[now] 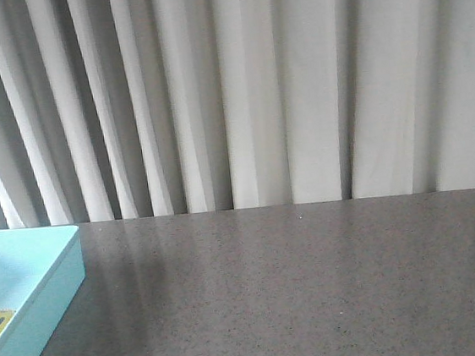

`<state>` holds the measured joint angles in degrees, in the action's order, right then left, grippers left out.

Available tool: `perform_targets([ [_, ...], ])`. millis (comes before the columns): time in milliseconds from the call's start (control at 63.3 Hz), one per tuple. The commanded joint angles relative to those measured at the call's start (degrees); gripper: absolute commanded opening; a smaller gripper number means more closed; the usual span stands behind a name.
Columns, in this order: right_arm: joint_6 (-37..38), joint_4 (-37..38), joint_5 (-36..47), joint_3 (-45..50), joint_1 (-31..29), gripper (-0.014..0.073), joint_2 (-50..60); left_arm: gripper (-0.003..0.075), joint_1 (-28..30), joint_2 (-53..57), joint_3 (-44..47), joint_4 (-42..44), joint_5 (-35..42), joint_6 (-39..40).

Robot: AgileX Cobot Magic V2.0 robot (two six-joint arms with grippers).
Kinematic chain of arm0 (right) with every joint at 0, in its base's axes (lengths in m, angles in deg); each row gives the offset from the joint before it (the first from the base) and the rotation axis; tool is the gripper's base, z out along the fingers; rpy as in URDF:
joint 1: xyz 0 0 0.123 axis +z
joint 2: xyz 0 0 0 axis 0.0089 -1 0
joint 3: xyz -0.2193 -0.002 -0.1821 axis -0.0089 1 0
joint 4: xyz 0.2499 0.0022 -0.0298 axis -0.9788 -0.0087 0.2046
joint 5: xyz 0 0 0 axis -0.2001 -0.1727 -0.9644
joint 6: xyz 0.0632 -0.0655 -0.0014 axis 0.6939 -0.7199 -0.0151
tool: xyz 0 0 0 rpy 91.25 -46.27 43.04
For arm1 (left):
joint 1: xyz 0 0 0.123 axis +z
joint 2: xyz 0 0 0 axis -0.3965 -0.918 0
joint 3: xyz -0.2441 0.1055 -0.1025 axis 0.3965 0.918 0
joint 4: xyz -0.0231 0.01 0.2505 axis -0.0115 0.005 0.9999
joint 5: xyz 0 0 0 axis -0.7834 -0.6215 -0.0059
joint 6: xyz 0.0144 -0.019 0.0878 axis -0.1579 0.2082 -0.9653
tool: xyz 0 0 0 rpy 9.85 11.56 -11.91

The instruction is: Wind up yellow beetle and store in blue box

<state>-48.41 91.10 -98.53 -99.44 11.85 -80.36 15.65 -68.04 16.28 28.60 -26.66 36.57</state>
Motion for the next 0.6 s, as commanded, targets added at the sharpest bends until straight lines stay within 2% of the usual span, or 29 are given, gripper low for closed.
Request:
perform_targets([
  [0, -2.34, 0.94, 3.57, 0.25, -0.07, 0.0493, -0.02, 0.0445, -0.29, 0.16, -0.16, -0.39, 7.27, 2.53],
  [111, -2.66, 0.83, 3.86, 0.90, -0.07, 0.0377, -0.02, 0.0347, -0.29, 0.16, 1.15, -0.69, 10.93, 2.58],
  [253, -2.66, 0.83, 4.70, 0.96, -0.07, 0.0213, -0.02, 0.0174, -0.29, 0.16, 2.44, -0.69, 14.27, 2.58],
  [411, -2.66, 0.88, 5.57, 0.96, -0.07, 0.0032, -0.02, 0.0016, -0.29, 0.16, 3.65, -0.39, 16.43, 2.58],
  [458, -2.66, 0.88, 5.72, 0.96, -0.07, -0.0013, -0.02, -0.0008, -0.29, 0.16, 4.03, -0.39, 17.02, 2.52],
  [584, -2.49, 0.73, 5.54, 0.96, -0.07, -0.0008, -0.02, -0.0006, -0.29, 0.16, 4.02, -0.74, 15.62, 2.58],
])
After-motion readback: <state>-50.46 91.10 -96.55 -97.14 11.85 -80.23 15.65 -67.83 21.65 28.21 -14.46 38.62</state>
